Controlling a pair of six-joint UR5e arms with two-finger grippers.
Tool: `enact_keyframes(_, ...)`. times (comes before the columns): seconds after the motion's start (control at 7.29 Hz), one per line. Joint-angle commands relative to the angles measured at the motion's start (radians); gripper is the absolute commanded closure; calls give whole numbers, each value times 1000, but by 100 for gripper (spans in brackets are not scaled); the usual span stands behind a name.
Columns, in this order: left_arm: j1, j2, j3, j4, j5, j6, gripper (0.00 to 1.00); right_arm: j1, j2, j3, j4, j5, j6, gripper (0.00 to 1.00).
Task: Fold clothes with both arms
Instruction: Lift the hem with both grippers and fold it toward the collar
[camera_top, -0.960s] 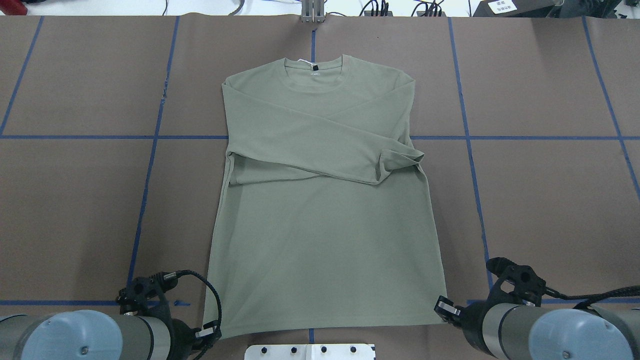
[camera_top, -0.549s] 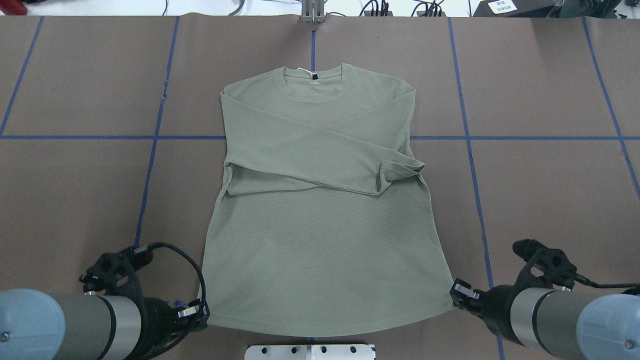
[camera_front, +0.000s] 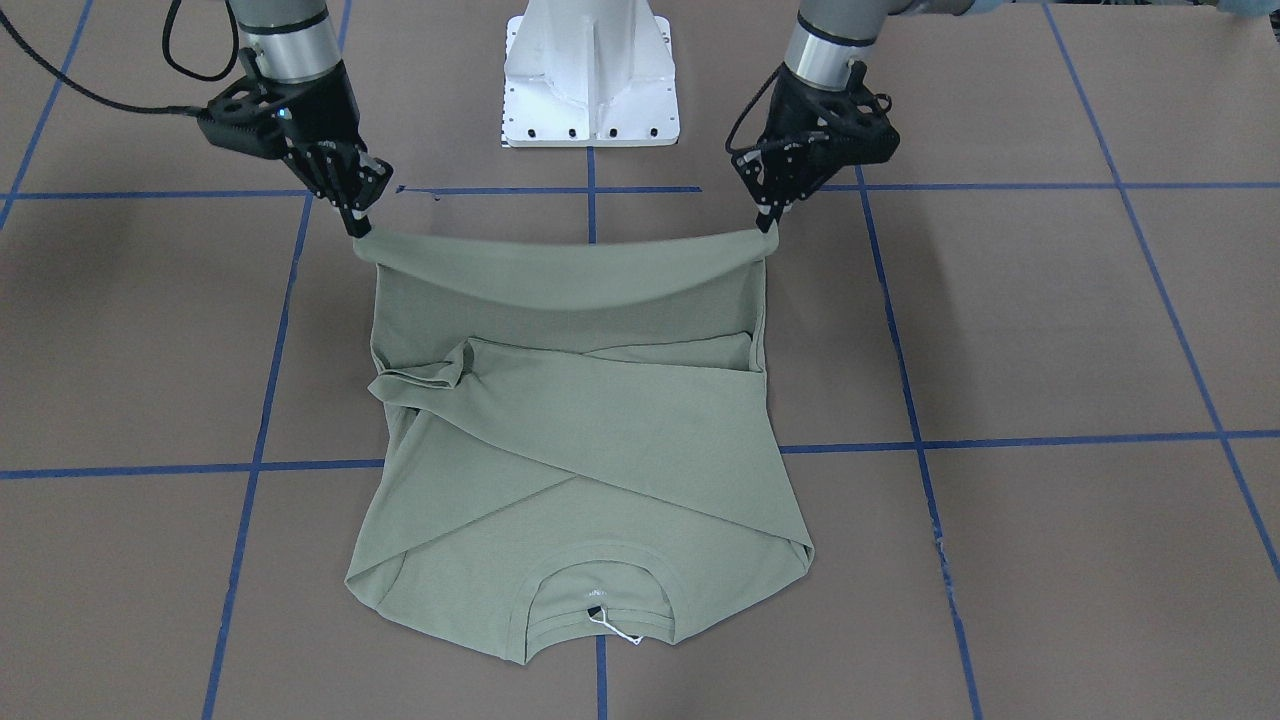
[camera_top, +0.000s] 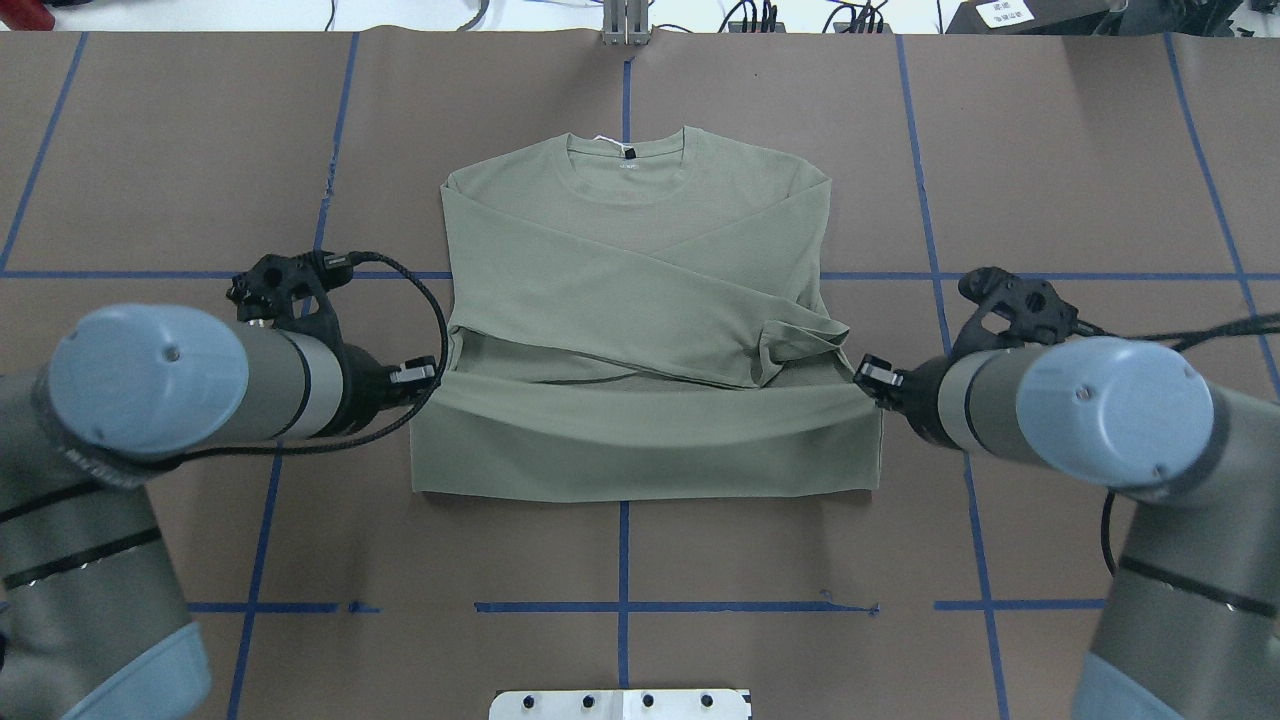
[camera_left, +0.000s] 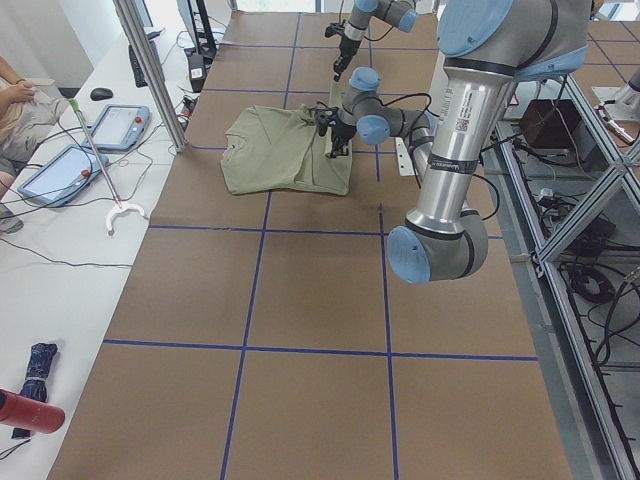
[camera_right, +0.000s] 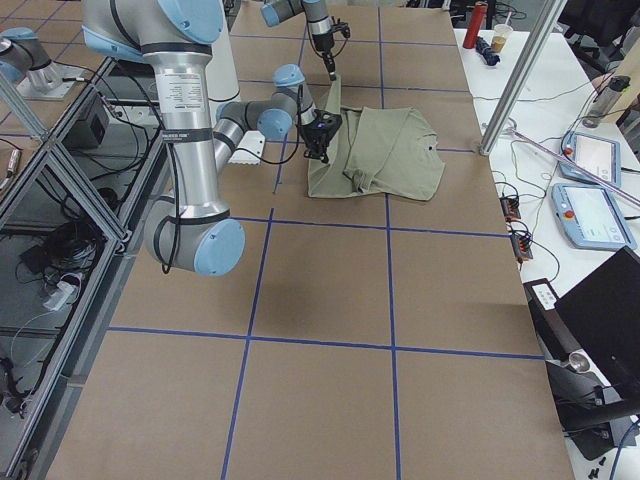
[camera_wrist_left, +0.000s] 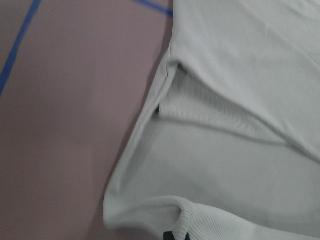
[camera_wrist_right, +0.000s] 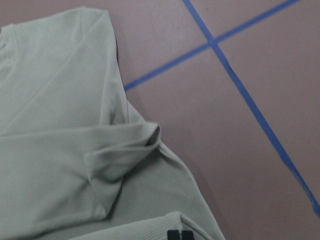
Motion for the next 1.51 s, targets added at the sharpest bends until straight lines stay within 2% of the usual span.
enact_keyframes(0.0,-156,-77,181,-93,2,158,100,215,203,-270,-4,95,-168,100)
enact_keyframes(0.14,-207,-91,280,-200,2,168,100,249,271,-379,2,95,-199,100)
enact_keyframes(0.41,-233,-218,490,-321,8,162,100,267,413,-591,17,87,-219,100)
enact_keyframes(0.69,-230,-249,636,-461,9,160,100,261,432,-749,182,86,-219,100)
enact_keyframes(0.96,-230,-263,744,-558,12,162,100,261,449,-801,214,84,-220,100)
enact_keyframes(1.1,-230,-263,763,-566,13,162,90,261,478,-841,214,86,-218,100)
enact_keyframes(1.23,-230,-265,763,-566,13,162,68,261,492,-855,215,86,-218,77)
enact_keyframes(1.37,-232,-263,758,-565,11,163,66,261,501,-854,215,84,-215,69)
